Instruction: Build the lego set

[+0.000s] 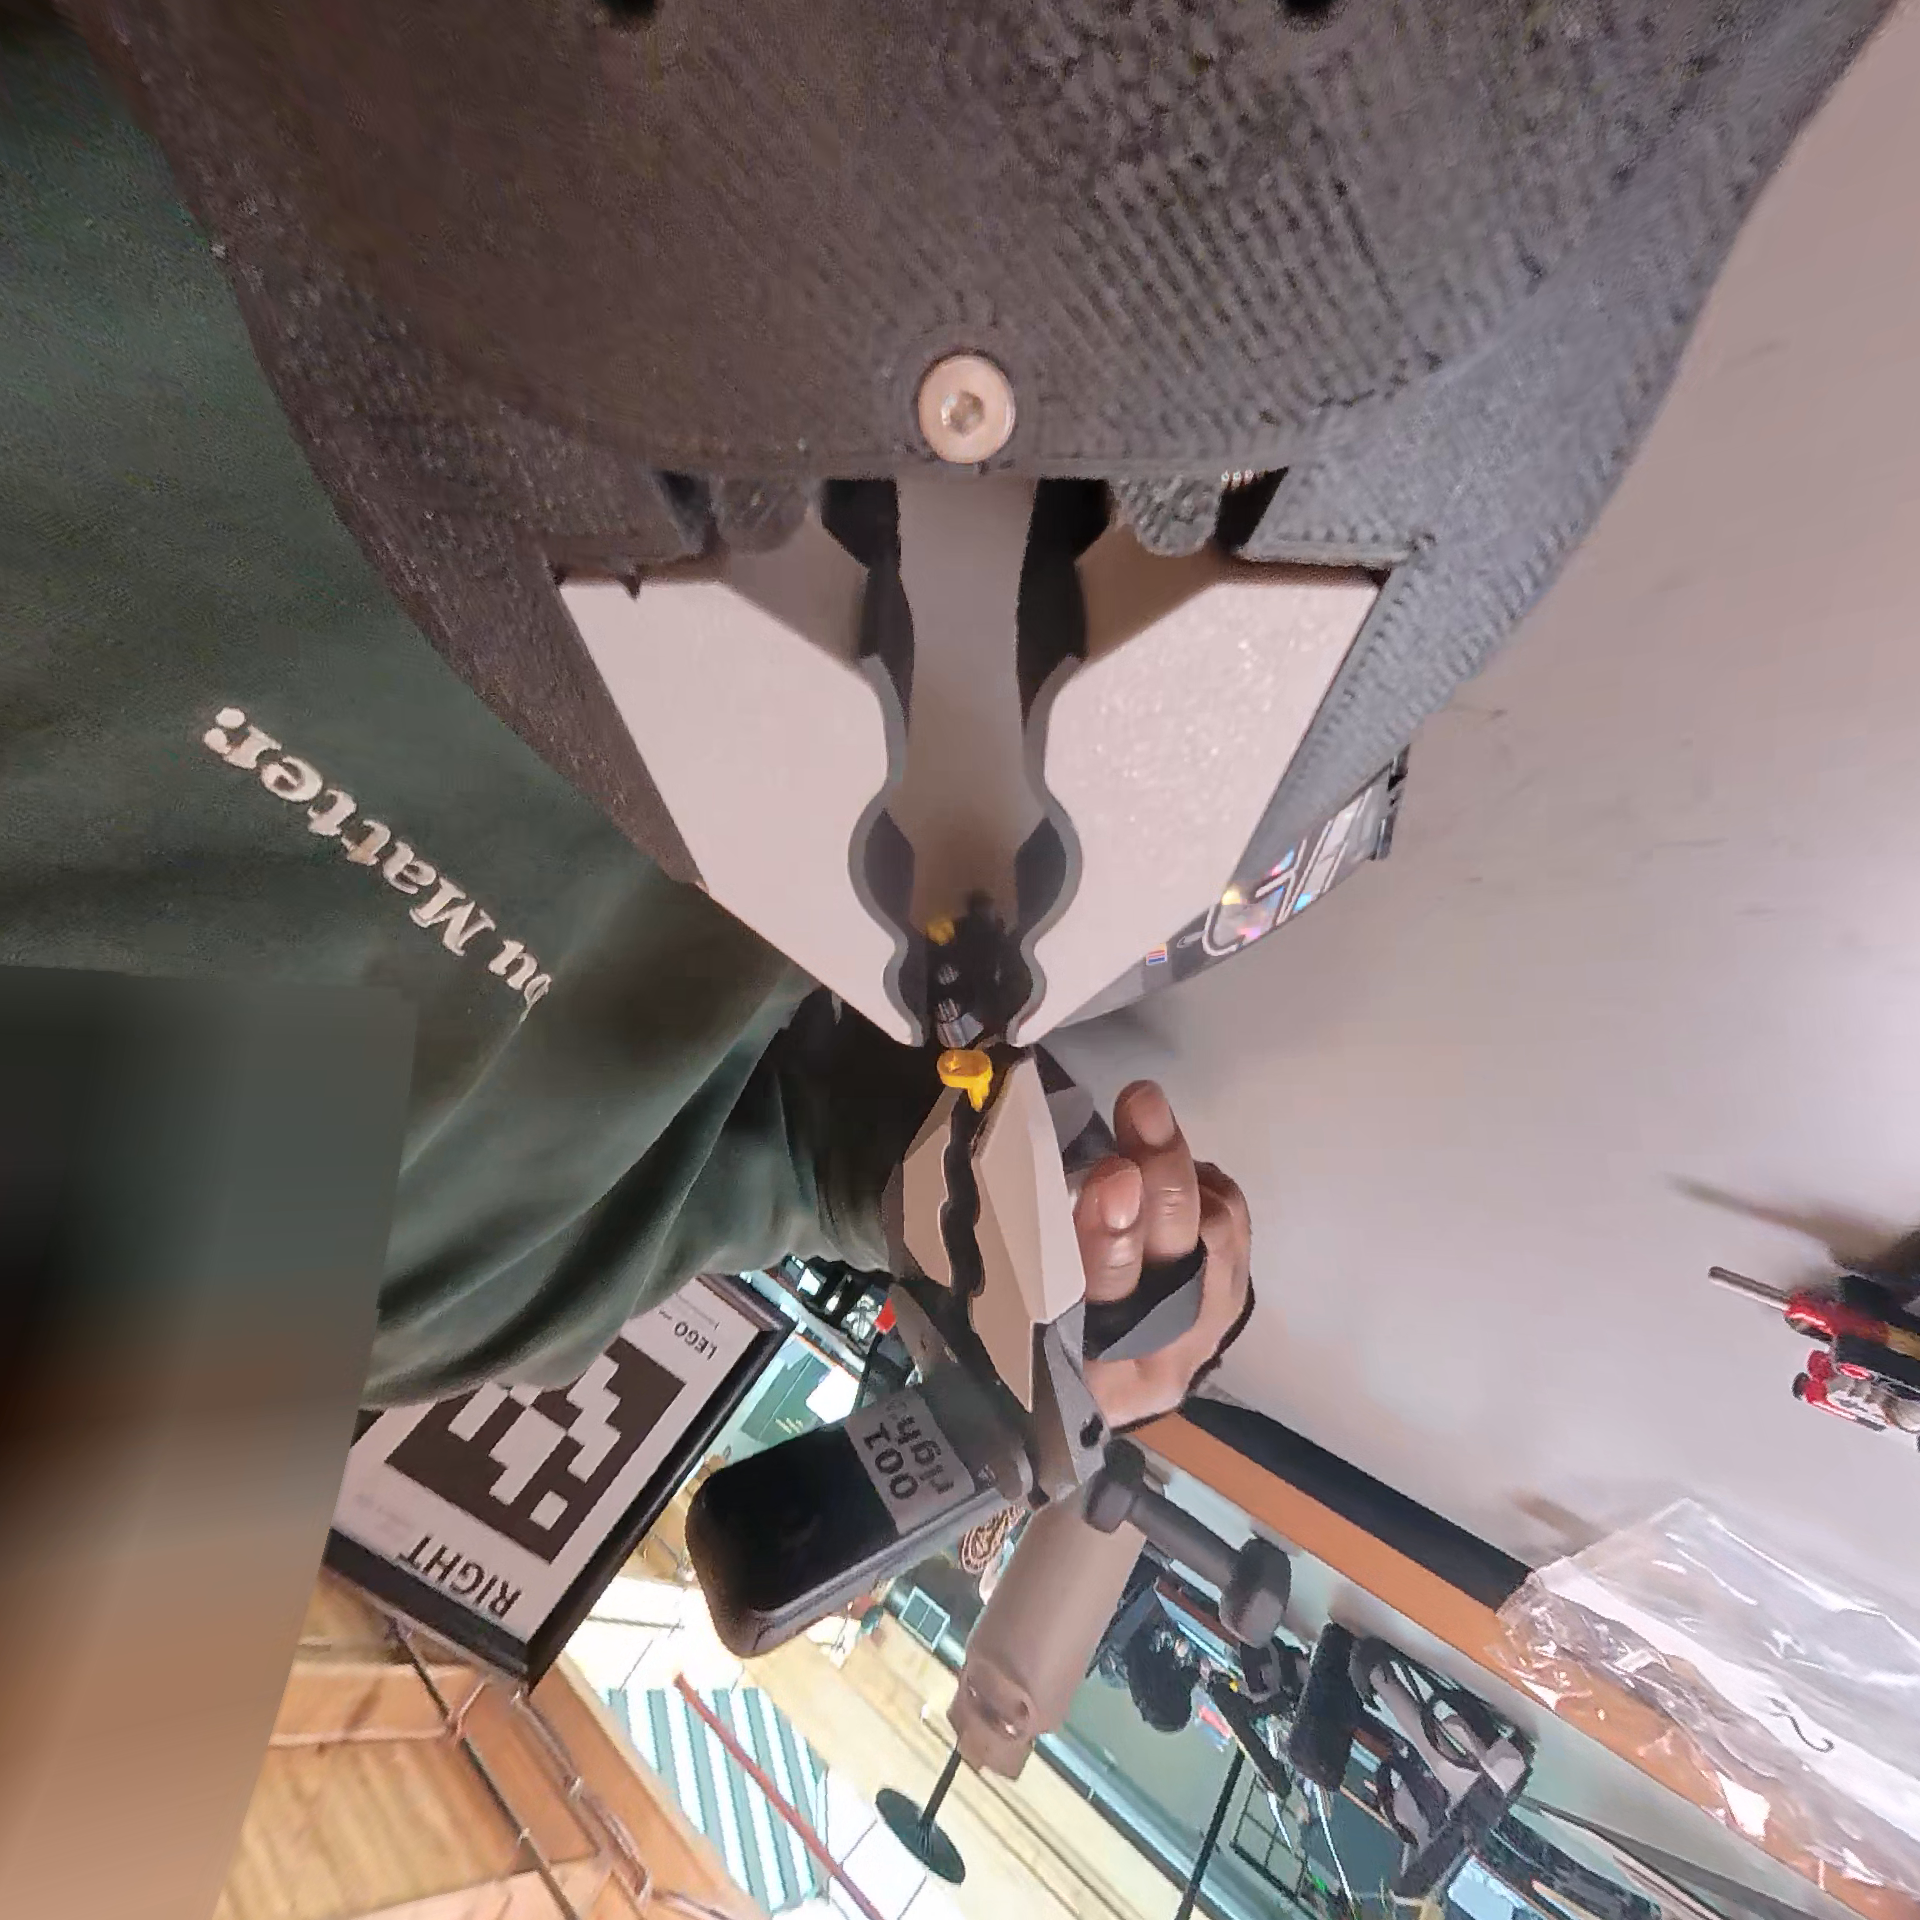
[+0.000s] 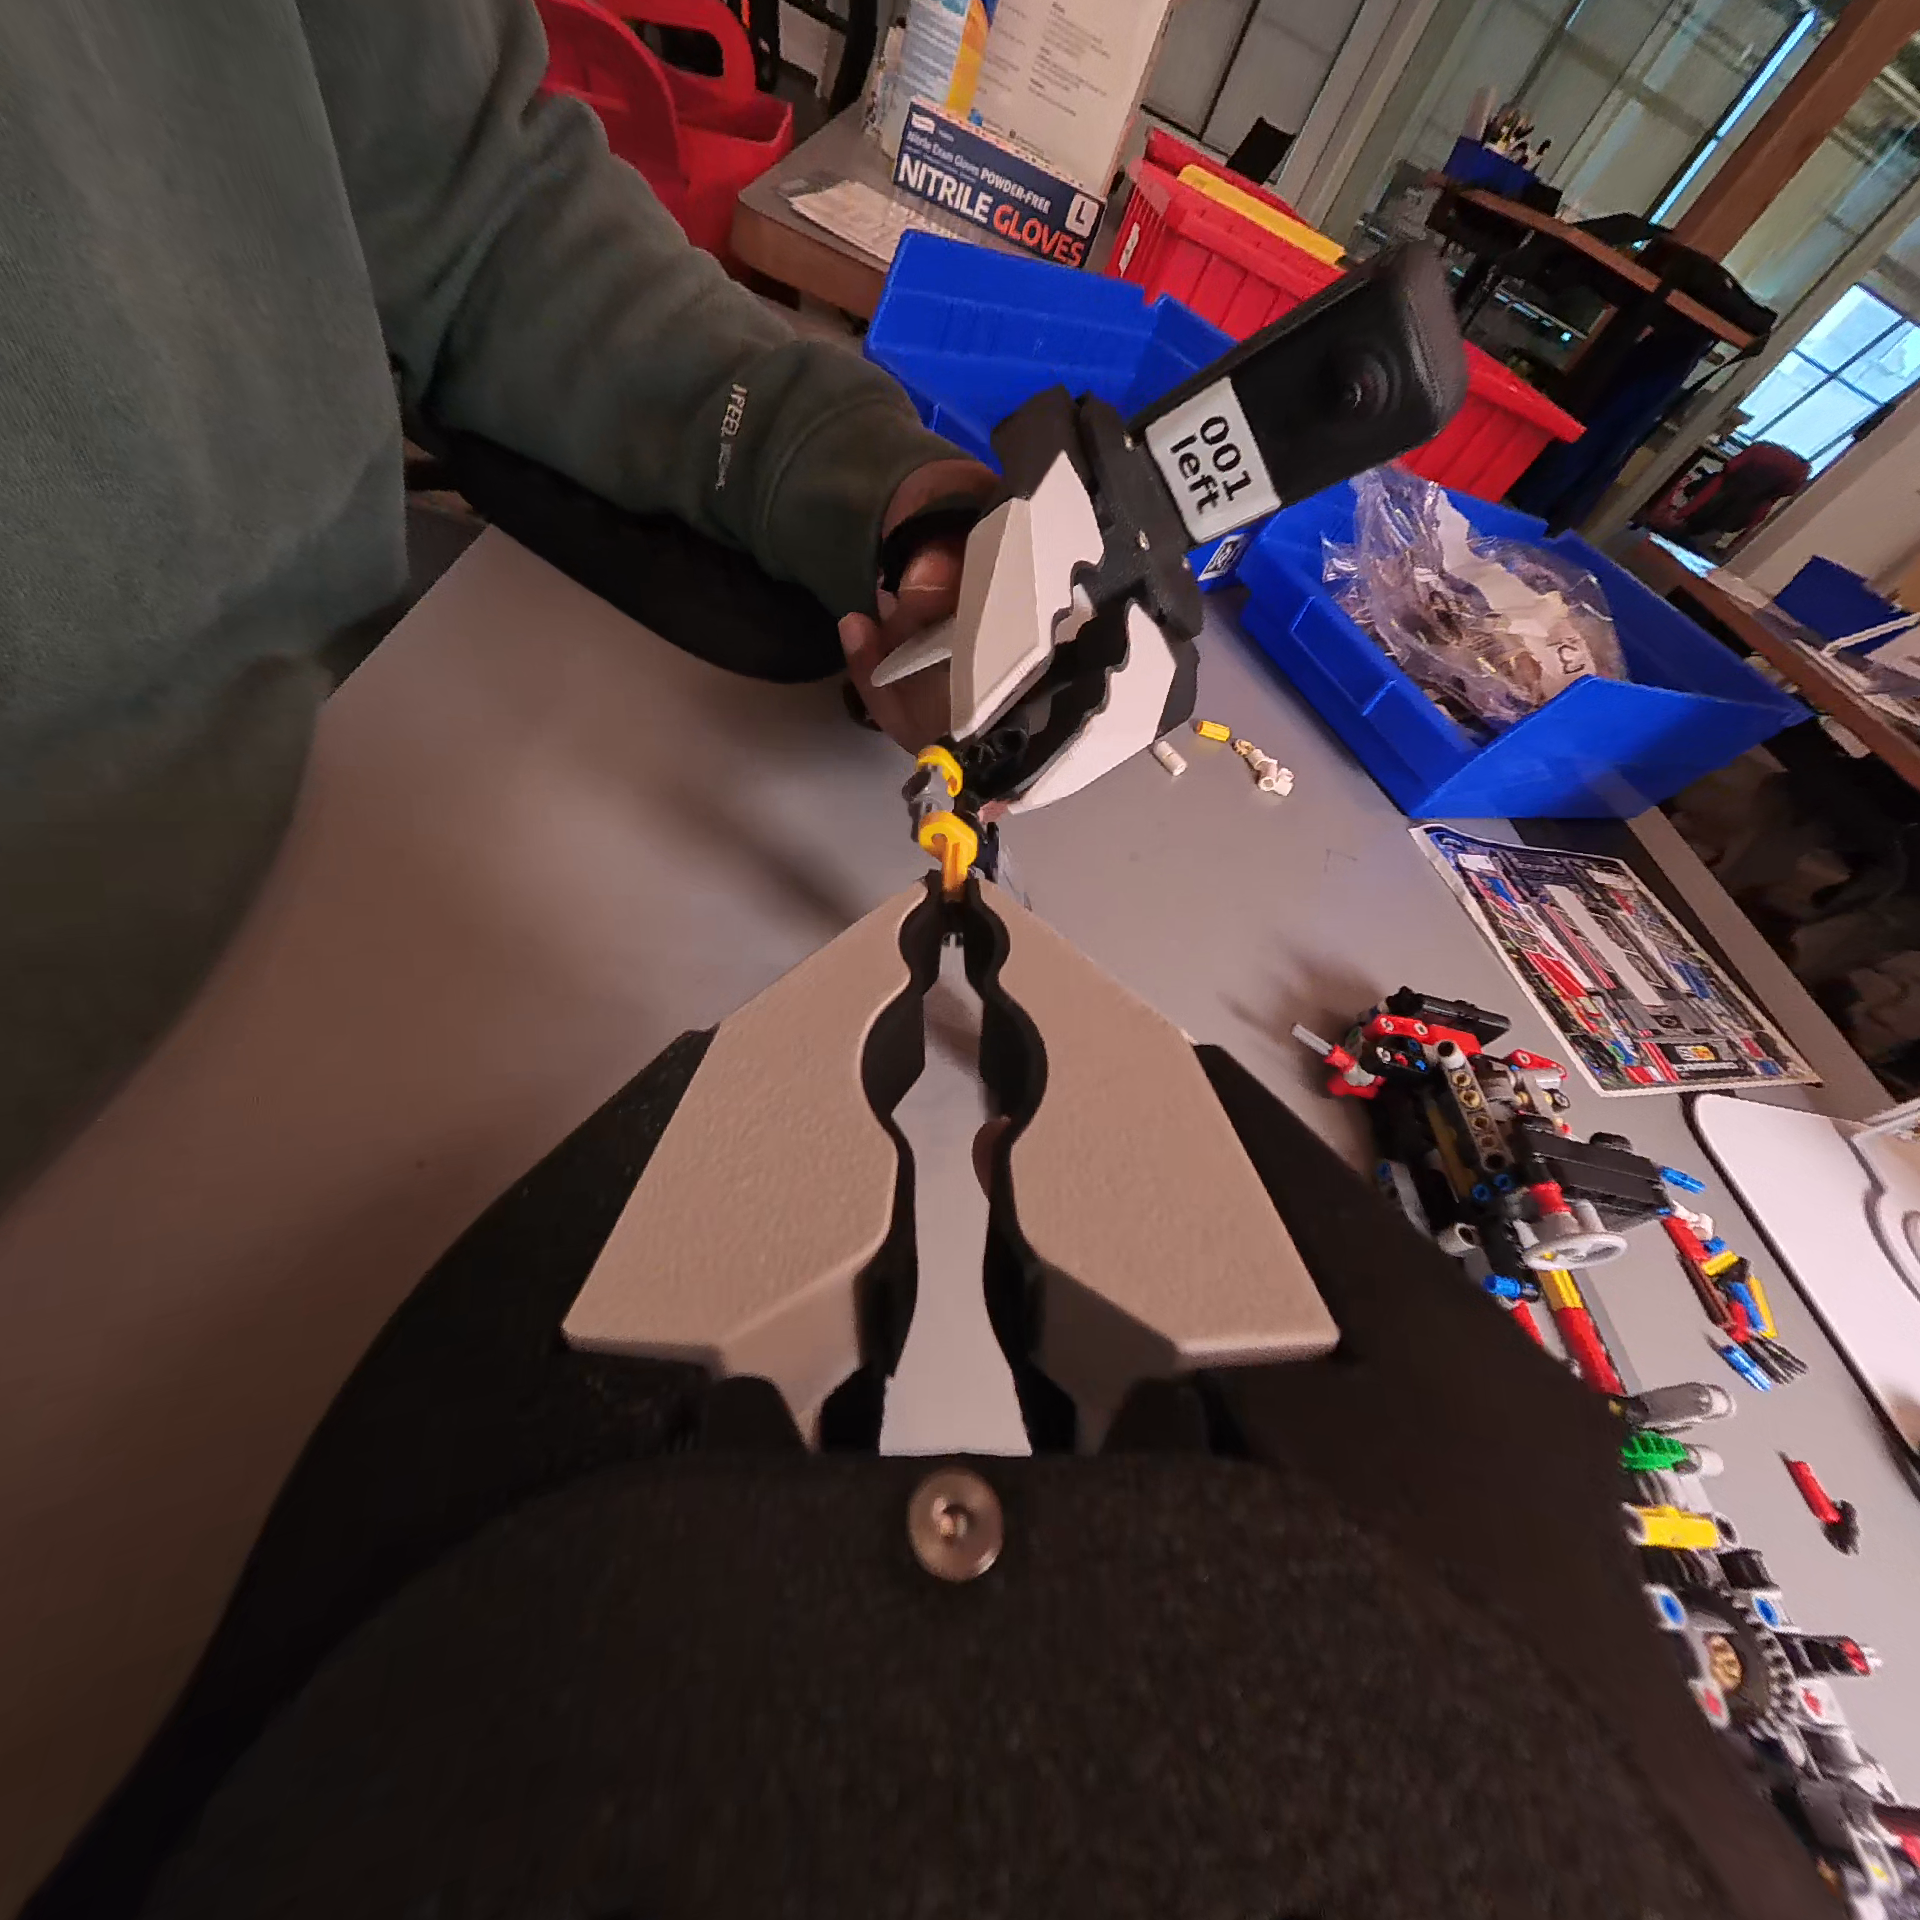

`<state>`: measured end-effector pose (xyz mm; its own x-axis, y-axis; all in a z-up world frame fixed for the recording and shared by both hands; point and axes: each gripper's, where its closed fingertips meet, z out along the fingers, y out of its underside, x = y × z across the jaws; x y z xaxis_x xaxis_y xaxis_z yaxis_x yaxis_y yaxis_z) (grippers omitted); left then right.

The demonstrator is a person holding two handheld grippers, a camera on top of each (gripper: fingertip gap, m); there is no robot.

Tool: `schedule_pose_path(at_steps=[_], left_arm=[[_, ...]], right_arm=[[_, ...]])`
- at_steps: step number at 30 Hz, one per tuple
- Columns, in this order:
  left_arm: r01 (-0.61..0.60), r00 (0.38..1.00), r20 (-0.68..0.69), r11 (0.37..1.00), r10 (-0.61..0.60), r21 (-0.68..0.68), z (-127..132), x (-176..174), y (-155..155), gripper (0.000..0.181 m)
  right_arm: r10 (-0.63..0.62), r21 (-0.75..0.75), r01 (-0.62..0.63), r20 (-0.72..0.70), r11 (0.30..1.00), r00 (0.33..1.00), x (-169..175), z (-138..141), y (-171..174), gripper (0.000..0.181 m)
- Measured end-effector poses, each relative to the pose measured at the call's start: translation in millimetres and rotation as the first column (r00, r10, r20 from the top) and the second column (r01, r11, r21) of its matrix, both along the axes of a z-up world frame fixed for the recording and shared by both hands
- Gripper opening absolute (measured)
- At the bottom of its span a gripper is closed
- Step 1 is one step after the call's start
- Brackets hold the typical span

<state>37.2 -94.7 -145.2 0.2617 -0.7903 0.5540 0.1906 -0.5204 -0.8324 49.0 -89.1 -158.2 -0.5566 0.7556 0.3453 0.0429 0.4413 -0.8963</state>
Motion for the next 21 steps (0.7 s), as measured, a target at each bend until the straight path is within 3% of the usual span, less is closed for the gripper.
schedule_pose_path(at_steps=[1, 5, 9, 14, 21], left_arm=[[-0.007, 1.0, 0.019, 1.0, 0.007, -0.01, 1.8, -0.2, 1.3, 0.011], [-0.044, 0.991, 0.122, 0.997, 0.051, -0.057, 12.1, -3.2, 8.5, 0.01], [-0.088, 0.966, 0.233, 0.989, 0.113, -0.118, 21.1, -12.3, 18.0, 0.01], [-0.093, 0.923, 0.341, 0.962, 0.18, -0.257, 19.4, -20.5, 29.9, 0.009], [-0.171, 0.953, 0.167, 0.903, 0.253, -0.394, -23.9, -21.4, 40.9, 0.009]], right_arm=[[-0.003, -0.001, 0.003, 0.0, 1.0, 1.0, 0.3, 1.2, 0.4, 0.0], [-0.036, -0.034, 0.036, -0.014, 0.999, 0.999, -2.1, 8.3, 4.3, 0.0], [-0.076, -0.187, 0.073, -0.008, 0.98, 0.997, -4.5, 21.2, 17.2, 0.0], [-0.061, -0.281, 0.072, 0.047, 0.957, 0.997, -4.4, 15.0, 25.1, 0.0], [-0.068, -0.287, 0.111, 0.156, 0.951, 0.985, -9.0, -8.2, 29.0, 0.0]])
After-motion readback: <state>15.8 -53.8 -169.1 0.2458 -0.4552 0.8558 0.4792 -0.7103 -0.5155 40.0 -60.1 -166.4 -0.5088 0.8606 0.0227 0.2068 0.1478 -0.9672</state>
